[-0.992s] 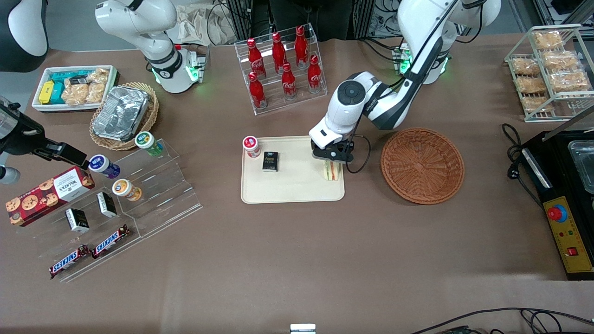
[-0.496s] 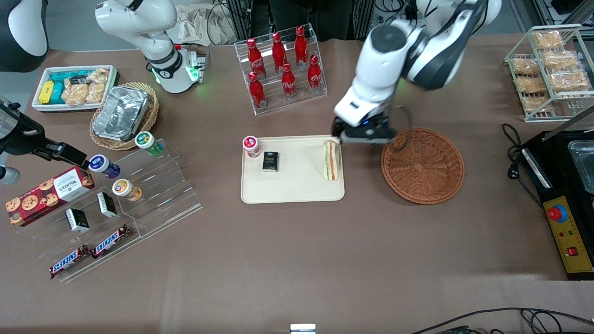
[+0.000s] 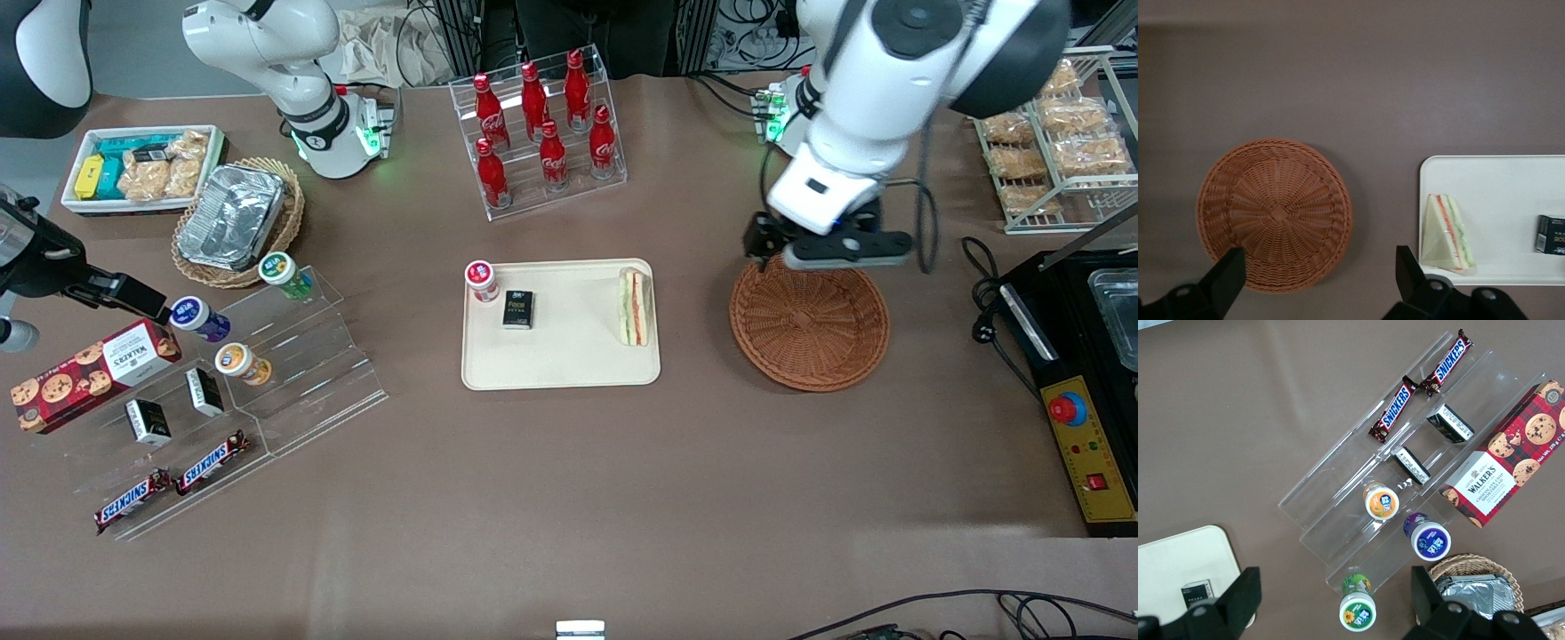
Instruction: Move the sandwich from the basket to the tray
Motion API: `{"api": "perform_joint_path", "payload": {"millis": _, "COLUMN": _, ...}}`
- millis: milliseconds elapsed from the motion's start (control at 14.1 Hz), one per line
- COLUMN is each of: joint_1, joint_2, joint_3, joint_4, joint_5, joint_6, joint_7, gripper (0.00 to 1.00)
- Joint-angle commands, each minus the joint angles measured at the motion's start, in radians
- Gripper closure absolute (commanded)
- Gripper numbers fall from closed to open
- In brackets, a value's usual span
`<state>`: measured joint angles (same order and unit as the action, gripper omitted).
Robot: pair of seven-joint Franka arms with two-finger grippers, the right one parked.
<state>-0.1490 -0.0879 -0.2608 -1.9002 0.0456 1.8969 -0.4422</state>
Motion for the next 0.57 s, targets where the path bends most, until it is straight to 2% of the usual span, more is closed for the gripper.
{"api": "perform_joint_path", "payload": {"millis": 0, "joint_1": 0.098, "joint_2": -0.022, "joint_3": -0.012, "joint_4": 0.007, "joint_5": -0.021, "joint_6": -0.07, "joint_7": 0.092, "gripper": 0.0}}
{"api": "perform_joint_path", "payload": {"millis": 142, "joint_1": 0.161, "joint_2": -0.032, "joint_3": -0.015, "joint_4": 0.015, "joint_5": -0.039, "joint_6": -0.084, "joint_7": 0.173, "gripper": 0.0}}
{"api": "perform_joint_path", "payload": {"millis": 496, "joint_1": 0.175, "joint_2": -0.021, "joint_3": -0.011, "joint_4": 0.089, "joint_5": -0.026, "joint_6": -0.156, "joint_7": 0.218, "gripper": 0.0}}
